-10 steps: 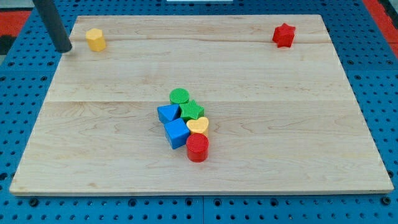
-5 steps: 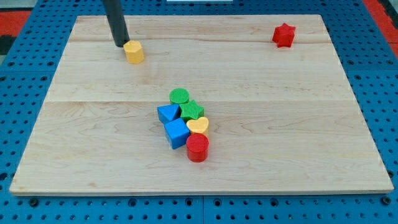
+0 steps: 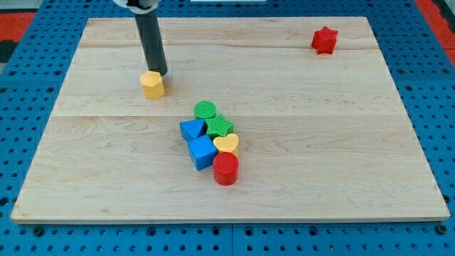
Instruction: Move yellow hexagon closer to the green circle
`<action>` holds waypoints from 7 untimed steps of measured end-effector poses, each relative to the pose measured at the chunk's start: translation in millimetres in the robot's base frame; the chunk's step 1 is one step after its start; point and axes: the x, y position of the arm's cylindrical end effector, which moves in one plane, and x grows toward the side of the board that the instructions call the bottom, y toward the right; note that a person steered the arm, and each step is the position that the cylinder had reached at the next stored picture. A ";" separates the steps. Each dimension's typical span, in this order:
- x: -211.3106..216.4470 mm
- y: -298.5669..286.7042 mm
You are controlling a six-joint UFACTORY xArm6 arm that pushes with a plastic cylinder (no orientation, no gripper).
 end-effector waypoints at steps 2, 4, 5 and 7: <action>18.7 -42.4; 23.4 16.1; 39.8 20.8; 68.8 31.2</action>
